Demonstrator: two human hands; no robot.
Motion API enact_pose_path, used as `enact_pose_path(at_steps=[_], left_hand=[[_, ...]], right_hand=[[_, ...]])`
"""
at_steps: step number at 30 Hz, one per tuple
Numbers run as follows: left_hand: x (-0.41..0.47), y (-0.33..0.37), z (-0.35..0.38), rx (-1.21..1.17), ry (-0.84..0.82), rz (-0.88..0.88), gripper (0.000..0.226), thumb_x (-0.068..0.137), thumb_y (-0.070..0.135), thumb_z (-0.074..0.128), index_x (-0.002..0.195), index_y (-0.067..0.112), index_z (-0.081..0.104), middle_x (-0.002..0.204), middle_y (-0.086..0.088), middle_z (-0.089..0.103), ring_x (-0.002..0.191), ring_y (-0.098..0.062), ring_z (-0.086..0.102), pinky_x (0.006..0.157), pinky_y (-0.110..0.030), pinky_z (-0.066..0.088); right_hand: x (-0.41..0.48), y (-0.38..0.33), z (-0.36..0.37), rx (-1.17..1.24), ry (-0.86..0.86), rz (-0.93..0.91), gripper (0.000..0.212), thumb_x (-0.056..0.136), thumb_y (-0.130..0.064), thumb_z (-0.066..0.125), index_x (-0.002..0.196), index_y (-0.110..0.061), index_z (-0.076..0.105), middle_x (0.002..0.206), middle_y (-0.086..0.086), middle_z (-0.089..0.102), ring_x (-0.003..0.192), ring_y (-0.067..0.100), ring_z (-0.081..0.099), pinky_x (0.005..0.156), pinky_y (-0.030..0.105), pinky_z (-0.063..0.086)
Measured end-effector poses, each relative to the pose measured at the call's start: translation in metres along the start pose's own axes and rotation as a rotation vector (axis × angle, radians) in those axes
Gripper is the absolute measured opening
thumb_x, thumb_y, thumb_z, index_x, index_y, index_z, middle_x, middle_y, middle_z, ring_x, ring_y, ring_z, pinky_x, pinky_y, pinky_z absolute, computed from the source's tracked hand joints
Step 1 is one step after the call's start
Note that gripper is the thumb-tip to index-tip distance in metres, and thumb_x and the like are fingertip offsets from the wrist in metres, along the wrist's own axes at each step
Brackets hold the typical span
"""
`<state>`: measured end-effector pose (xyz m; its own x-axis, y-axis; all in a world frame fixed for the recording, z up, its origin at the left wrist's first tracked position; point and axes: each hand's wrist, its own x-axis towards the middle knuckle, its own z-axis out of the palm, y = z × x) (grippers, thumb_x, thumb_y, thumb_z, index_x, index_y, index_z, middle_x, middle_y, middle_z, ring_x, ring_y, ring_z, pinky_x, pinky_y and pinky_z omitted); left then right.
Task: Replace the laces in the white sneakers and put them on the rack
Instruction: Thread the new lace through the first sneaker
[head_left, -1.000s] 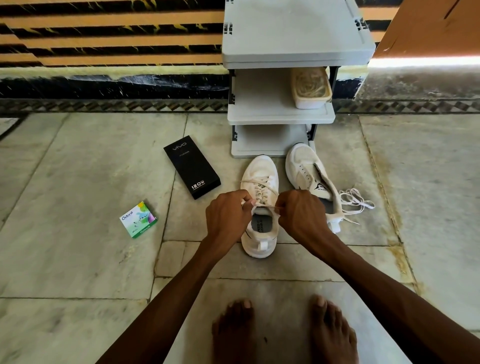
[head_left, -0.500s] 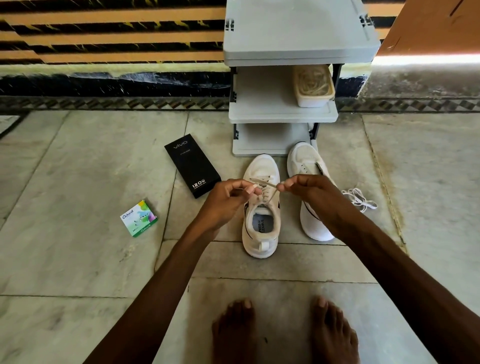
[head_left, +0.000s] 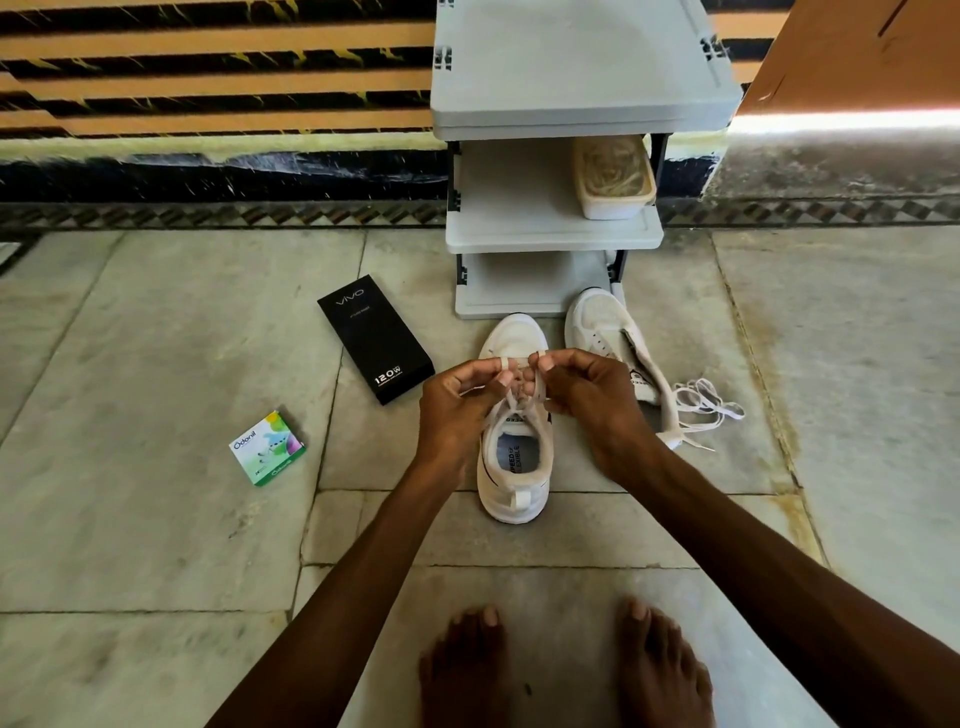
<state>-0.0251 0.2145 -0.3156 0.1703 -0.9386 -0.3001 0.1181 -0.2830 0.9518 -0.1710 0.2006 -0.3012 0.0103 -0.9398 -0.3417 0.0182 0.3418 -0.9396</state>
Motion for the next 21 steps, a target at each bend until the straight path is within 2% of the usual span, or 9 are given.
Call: enact_pose_path(at_steps=[5,11,16,21], left_hand=[[0.000,0.001,0.001,-0.003,-0.010,0.014,0.016,0.091,0.012,0.065,0.106,0.014,0.070,0.097,0.000,0.074,0.082,-0.002,0.070,0.064,-0.012,0.051],[0.002,-0.005,-0.003,0.107,-0.088,0.094,0.023,0.094,0.010,0.062,0.115,0.017,0.067,0.098,-0.006,0.071,0.087,-0.009,0.070,0.071,-0.018,0.053],[0.005,-0.011,-0.003,0.380,-0.121,0.234,0.030,0.092,0.009,0.063,0.117,0.025,0.066,0.088,0.006,0.069,0.087,-0.008,0.067,0.080,-0.024,0.055],[0.005,-0.013,-0.003,0.588,-0.192,0.343,0.037,0.092,0.009,0.062,0.124,0.028,0.062,0.091,0.003,0.069,0.085,-0.005,0.064,0.076,-0.007,0.047]], right_hand=[[0.000,0.003,0.006,-0.080,0.043,0.041,0.015,0.094,-0.021,0.063,0.096,-0.011,0.074,0.072,0.001,0.072,0.060,0.005,0.063,0.055,0.019,0.049],[0.001,0.000,0.004,-0.064,-0.057,0.104,0.016,0.098,-0.010,0.056,0.097,-0.010,0.072,0.079,0.011,0.070,0.067,0.012,0.061,0.060,0.023,0.048],[0.006,-0.001,0.003,-0.017,-0.043,0.219,0.024,0.094,0.003,0.052,0.096,-0.009,0.073,0.076,0.012,0.067,0.066,0.014,0.057,0.059,0.020,0.048],[0.013,-0.008,0.002,-0.008,-0.091,0.344,0.025,0.091,0.008,0.052,0.100,-0.003,0.072,0.081,0.017,0.069,0.066,0.016,0.061,0.052,0.017,0.049]])
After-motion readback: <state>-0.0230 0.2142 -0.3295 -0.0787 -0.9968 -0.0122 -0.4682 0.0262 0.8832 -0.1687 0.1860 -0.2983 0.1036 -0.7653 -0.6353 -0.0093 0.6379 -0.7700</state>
